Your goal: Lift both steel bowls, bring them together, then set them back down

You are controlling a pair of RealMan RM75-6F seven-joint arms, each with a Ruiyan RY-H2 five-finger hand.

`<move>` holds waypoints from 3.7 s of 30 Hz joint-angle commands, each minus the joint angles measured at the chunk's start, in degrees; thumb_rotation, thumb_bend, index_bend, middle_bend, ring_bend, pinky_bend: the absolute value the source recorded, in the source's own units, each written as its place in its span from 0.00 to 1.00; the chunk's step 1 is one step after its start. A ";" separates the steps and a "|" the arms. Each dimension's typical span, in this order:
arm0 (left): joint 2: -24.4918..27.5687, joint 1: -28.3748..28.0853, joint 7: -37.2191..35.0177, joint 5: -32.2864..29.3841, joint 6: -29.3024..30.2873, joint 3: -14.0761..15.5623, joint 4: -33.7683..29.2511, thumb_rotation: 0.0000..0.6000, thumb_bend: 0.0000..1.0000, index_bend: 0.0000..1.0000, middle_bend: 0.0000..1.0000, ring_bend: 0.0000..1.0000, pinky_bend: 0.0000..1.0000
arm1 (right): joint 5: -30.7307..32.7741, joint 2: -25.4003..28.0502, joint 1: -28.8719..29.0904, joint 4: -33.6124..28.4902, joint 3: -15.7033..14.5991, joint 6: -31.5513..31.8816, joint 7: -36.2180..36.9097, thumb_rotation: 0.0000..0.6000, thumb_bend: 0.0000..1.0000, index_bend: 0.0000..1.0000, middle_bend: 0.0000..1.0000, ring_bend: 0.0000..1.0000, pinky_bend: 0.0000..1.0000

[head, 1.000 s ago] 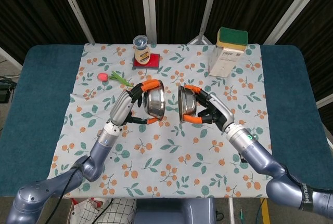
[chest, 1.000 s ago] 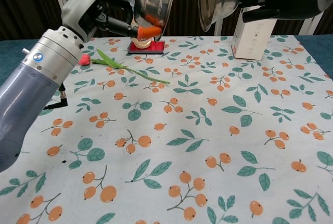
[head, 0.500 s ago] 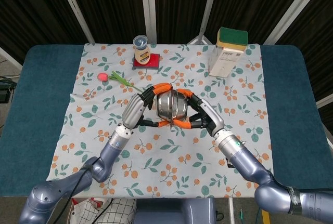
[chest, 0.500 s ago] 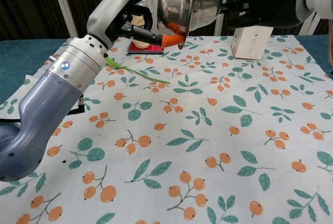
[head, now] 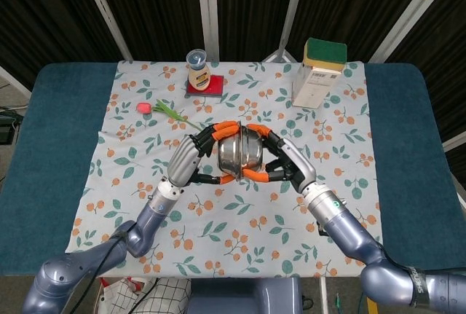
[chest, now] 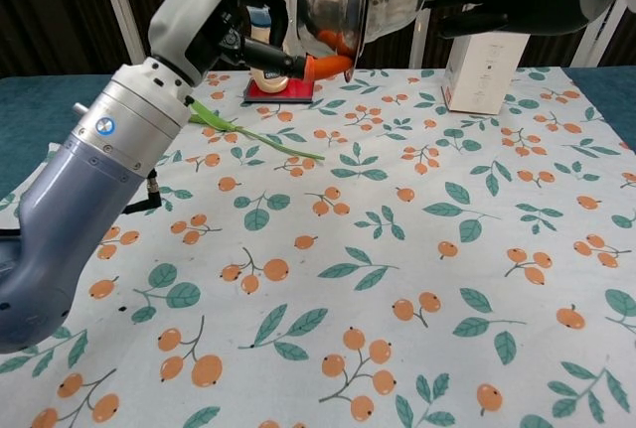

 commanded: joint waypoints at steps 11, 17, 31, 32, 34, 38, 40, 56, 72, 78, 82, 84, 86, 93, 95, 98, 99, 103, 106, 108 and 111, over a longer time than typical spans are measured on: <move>4.73 0.92 4.14 0.51 1.09 0.95 -5.55 1.00 0.37 0.39 0.65 0.51 0.69 | -5.09 2.58 -3.76 3.89 2.67 -6.24 7.28 1.00 0.62 0.94 0.90 1.00 1.00; 5.29 0.83 4.48 0.58 1.85 0.70 -6.14 1.00 0.37 0.39 0.65 0.51 0.69 | -6.12 2.52 -4.33 4.85 3.00 -6.94 8.35 1.00 0.62 0.94 0.90 1.00 1.00; 4.41 -0.47 6.00 0.48 1.26 0.32 -5.40 1.00 0.37 0.39 0.65 0.51 0.69 | -6.21 0.96 -3.52 4.01 2.78 -7.64 8.15 1.00 0.62 0.94 0.90 1.00 1.00; 4.04 -0.83 6.20 0.33 0.87 0.15 -4.97 1.00 0.37 0.39 0.65 0.51 0.69 | -6.03 0.70 -3.26 3.66 2.78 -7.52 7.91 1.00 0.62 0.94 0.90 1.00 1.00; 3.45 -1.39 6.32 0.16 0.51 -0.13 -4.38 1.00 0.37 0.39 0.65 0.51 0.69 | -5.70 0.34 -2.87 3.14 2.69 -7.41 7.51 1.00 0.62 0.94 0.90 1.00 1.00; 2.43 -2.41 5.85 0.02 1.25 -1.05 -3.98 1.00 0.37 0.39 0.65 0.51 0.69 | -4.81 -0.22 -2.29 2.03 2.50 -7.05 6.80 1.00 0.63 0.94 0.90 1.00 1.00; 2.14 -2.66 5.91 0.00 1.40 -1.18 -3.88 1.00 0.37 0.39 0.65 0.51 0.69 | -4.56 -0.35 -2.20 1.63 2.45 -6.64 6.40 1.00 0.63 0.94 0.90 1.00 1.00; 7.18 -0.32 9.34 0.76 1.69 1.04 -12.58 1.00 0.37 0.39 0.65 0.51 0.69 | -4.67 3.82 -5.04 0.92 4.63 -5.83 7.95 1.00 0.63 0.94 0.90 1.00 1.00; 27.75 6.98 31.76 -9.81 -12.30 3.48 -44.56 1.00 0.37 0.38 0.64 0.51 0.69 | -21.77 4.31 -5.98 15.18 -7.60 4.73 -22.70 1.00 0.63 0.96 0.91 1.00 1.00; 30.36 10.10 39.10 -14.80 -17.76 7.05 -49.47 1.00 0.37 0.38 0.63 0.50 0.68 | -29.20 -1.16 -7.15 26.00 -14.97 8.93 -32.67 1.00 0.63 0.96 0.92 1.00 1.00; 31.50 11.35 42.58 -22.39 -22.64 7.25 -53.41 1.00 0.36 0.38 0.63 0.49 0.66 | -35.55 -5.53 -8.28 34.91 -20.09 12.84 -41.99 1.00 0.63 0.96 0.92 1.00 1.00; 31.92 11.50 43.73 -24.44 -24.06 7.01 -54.65 1.00 0.36 0.38 0.63 0.49 0.64 | -37.58 -7.65 -8.75 38.34 -21.54 14.53 -44.27 1.00 0.63 0.97 0.92 1.00 1.00; 31.80 11.57 45.47 -25.37 -24.93 7.19 -54.36 1.00 0.36 0.38 0.63 0.48 0.62 | -39.36 -9.73 -9.15 41.37 -22.72 16.06 -45.71 1.00 0.63 0.97 0.92 1.00 1.00; 30.68 12.17 51.47 -27.66 -27.01 8.40 -52.67 1.00 0.34 0.36 0.59 0.45 0.55 | -42.15 -16.01 -10.35 48.76 -25.43 18.83 -47.26 1.00 0.63 0.96 0.91 0.98 1.00; 30.41 12.33 52.47 -28.03 -27.65 8.65 -51.97 1.00 0.32 0.31 0.56 0.43 0.54 | -42.71 -17.28 -10.64 49.75 -26.00 19.41 -47.14 1.00 0.63 0.91 0.89 0.95 1.00; 30.36 12.13 54.71 -29.69 -29.47 8.86 -51.24 1.00 0.28 0.20 0.49 0.38 0.51 | -44.33 -18.30 -10.61 50.98 -27.56 19.21 -45.98 1.00 0.63 0.79 0.81 0.88 1.00; 30.27 12.10 55.00 -29.98 -29.80 8.80 -51.12 1.00 0.26 0.16 0.46 0.37 0.51 | -44.67 -18.53 -10.59 51.35 -27.85 19.22 -45.57 1.00 0.63 0.75 0.79 0.86 1.00; 29.57 12.27 55.06 -30.02 -30.89 8.87 -49.86 1.00 0.20 0.03 0.37 0.32 0.47 | -46.25 -19.83 -10.55 53.12 -28.89 19.86 -43.78 1.00 0.63 0.50 0.64 0.74 0.92; 29.08 12.20 55.15 -29.38 -31.50 9.00 -48.52 1.00 0.16 0.00 0.28 0.24 0.40 | -46.54 -20.08 -10.38 53.43 -29.20 19.58 -43.87 1.00 0.63 0.25 0.50 0.61 0.80; 28.89 12.22 54.25 -28.77 -32.10 8.89 -47.95 1.00 0.13 0.00 0.17 0.14 0.33 | -46.48 -19.67 -10.17 52.72 -29.36 18.91 -45.21 1.00 0.63 0.08 0.38 0.49 0.71; 28.59 12.54 52.73 -27.70 -31.91 8.43 -47.57 1.00 0.08 0.00 0.08 0.07 0.28 | -46.22 -18.83 -10.02 50.94 -29.43 18.25 -47.43 1.00 0.58 0.00 0.22 0.35 0.60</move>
